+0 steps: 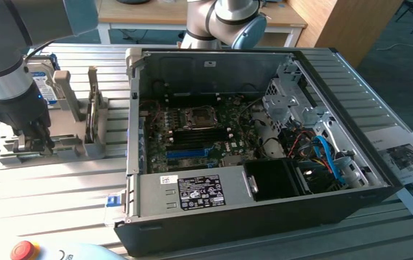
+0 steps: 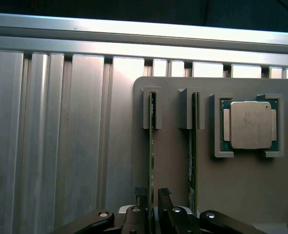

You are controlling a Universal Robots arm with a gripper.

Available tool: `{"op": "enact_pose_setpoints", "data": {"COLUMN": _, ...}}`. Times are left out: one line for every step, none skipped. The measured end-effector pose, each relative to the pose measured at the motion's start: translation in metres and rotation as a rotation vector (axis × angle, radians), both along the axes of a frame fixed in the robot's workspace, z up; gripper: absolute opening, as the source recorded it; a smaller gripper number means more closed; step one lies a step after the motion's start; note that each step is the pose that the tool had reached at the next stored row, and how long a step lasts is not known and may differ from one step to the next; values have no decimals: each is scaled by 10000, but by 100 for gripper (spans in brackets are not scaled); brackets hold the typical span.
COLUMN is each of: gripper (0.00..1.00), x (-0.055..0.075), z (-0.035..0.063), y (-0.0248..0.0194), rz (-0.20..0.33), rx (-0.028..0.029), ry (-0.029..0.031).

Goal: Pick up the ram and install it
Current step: 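Pick up the ram and move it above insertion slot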

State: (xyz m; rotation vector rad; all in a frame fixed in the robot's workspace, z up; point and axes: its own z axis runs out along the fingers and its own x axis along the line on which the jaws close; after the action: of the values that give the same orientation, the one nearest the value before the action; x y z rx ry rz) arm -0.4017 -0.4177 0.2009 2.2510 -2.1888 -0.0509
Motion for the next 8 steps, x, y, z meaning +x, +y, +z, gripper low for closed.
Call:
{"op": "enact_pose_setpoints", "data": {"gripper": 23, "x": 0, "z": 0, "y": 0, "rz": 0, "rx": 0, "ry": 0}}
{"op": "enact_pose_setpoints", "data": {"gripper": 23, "x": 0, "z": 0, "y": 0, "rz": 0, "rx": 0, "ry": 0}}
{"op": "enact_pose_setpoints", "data": {"gripper": 23, "x": 0, "z": -1, "y": 0, "rz": -1, "rx": 0, "ry": 0}}
{"op": "enact_pose_setpoints", "data": {"gripper": 23, "x": 0, "z": -1, "y": 0, "rz": -1, "rx": 0, "ry": 0}}
{"op": "enact_pose_setpoints", "data": {"gripper": 23, "x": 0, "z": -1, "y": 0, "rz": 0, "rx": 0, "ry": -1}}
{"op": "enact_pose_setpoints", "data": {"gripper": 23, "x": 0, "z": -1, "y": 0, "rz": 0, "rx": 0, "ry": -1}}
{"op": "enact_pose_setpoints", "data": {"gripper": 23, "x": 0, "z": -1, "y": 0, "rz": 0, "rx": 0, "ry": 0}}
{"op": "enact_pose_setpoints", "data": {"gripper": 21, "x": 0, "z": -1, "y": 0, "rz": 0, "rx": 1, "ry": -1}}
